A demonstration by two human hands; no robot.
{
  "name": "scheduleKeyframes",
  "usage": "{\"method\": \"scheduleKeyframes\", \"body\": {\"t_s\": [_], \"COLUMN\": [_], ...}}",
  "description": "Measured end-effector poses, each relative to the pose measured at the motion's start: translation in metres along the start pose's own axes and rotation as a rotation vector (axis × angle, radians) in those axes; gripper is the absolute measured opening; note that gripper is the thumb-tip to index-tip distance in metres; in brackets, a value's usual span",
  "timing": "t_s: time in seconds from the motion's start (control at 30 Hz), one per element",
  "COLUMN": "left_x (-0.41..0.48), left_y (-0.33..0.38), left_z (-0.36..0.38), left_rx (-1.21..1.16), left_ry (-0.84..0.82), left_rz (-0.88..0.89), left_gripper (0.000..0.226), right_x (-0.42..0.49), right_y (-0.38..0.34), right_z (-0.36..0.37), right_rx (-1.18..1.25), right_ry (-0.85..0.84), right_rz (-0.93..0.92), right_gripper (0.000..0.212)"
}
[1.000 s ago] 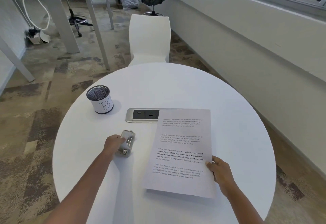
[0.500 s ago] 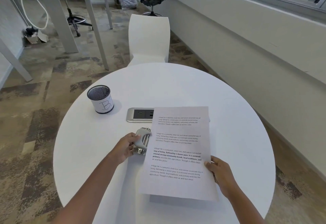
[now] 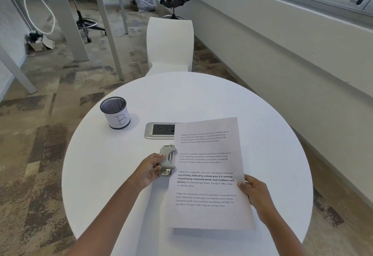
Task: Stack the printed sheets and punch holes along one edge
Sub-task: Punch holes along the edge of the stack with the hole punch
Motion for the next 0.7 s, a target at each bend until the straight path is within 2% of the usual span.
{"method": "scheduleKeyframes", "body": {"t_s": [0.17,0.3,0.33,0.47,0.7], "left_x": [-0.004,-0.004,-0.006,-0.008,-0.007], "left_y": [-0.002,-0.005,-0.006,-0.011,-0.018], "left_z": [0.01,0.013,0.014,0.016,0.019], "left_rx": [0.007,0.022,0.022,0.016,-0.035], "left_ry": [-0.042,-0.053,-0.064,-0.085,-0.081], "left_rz": [0.0,-0.012,-0.022,-0.074,-0.106], "left_gripper": [0.023,0.005,0.006,0.033,0.02], "right_x": [-0.001,-0.003,-0.004,-0.007,-0.009], "right_y": [0.0,0.003,0.004,0.005,0.006], "right_z": [0.002,0.001,0.001,-0.003,-0.008], "right_rx": [0.017,0.043,0.046,0.065,0.088], "right_ry": [-0.04,-0.063,-0.066,-0.035,0.022], "right_rz": [-0.015,-0.01,-0.008,-0.004,0.004], "right_gripper": [0.028,0.026,0.026,0.025,0.024]}}
Point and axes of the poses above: each hand's wrist, its own x-axis towards the middle knuckle, its own z-axis out of the palm, y = z × x, the point moved 4 cm from there along x, towards the middle knuckle, and after that the axes turned 9 degrees about -x, right-handed, at the moved point
